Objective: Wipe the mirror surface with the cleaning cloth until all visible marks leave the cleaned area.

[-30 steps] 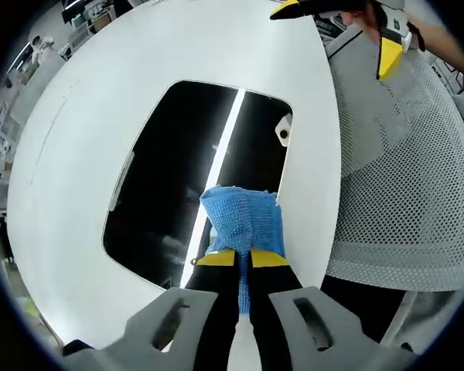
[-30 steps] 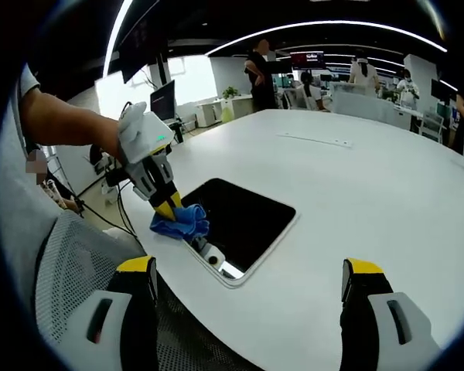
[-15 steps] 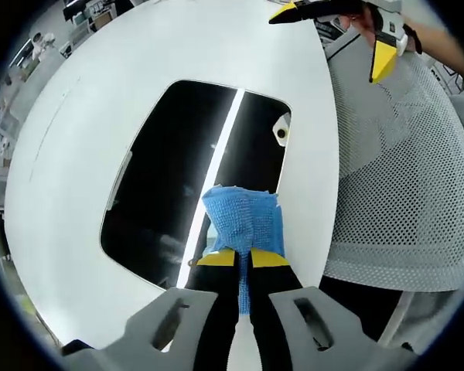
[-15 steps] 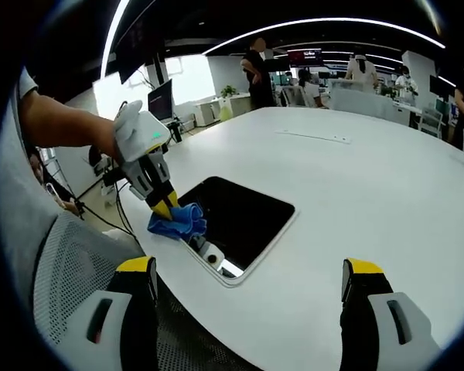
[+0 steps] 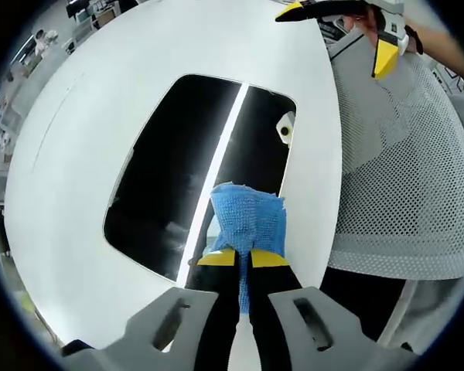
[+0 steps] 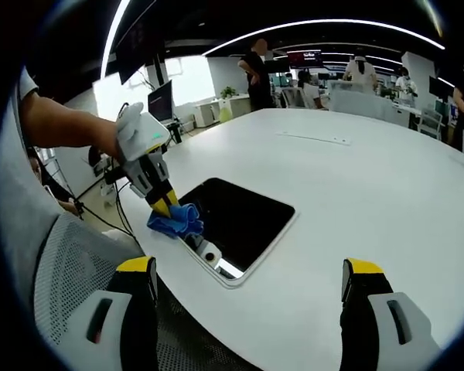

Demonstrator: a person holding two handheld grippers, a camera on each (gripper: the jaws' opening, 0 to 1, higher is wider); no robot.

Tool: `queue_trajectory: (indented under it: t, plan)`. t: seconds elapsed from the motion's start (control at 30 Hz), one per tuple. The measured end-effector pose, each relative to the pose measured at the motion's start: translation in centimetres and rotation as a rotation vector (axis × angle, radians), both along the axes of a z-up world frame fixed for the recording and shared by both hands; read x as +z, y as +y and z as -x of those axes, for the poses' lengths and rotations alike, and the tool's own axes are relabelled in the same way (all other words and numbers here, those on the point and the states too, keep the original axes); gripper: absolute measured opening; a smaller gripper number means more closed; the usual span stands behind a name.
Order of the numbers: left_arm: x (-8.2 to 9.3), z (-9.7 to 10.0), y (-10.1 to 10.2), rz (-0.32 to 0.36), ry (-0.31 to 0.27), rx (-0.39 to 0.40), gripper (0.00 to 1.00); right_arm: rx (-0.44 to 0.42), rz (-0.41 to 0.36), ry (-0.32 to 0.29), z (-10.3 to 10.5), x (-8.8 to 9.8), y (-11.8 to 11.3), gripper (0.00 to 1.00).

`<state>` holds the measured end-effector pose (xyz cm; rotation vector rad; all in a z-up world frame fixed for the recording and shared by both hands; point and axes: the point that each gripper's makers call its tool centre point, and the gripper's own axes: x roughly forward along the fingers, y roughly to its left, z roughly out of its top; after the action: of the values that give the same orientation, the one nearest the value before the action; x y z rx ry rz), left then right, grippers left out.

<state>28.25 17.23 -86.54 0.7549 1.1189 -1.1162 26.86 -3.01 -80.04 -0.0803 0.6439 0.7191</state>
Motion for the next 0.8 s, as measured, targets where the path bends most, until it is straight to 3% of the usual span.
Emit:
queue_trajectory:
  t: [0.37,0.8]
  plan:
    - [0.0,-0.1,1.8,-0.003,0.005,0.030,0.01,0.006,0.011,-0.007,0.1,0.0,0.0,0.98]
    - [0.0,-0.5,1.9,-0.003,-0.003,0.049,0.01,0.008,0.012,-0.004,0.1,0.0,0.1,0.98]
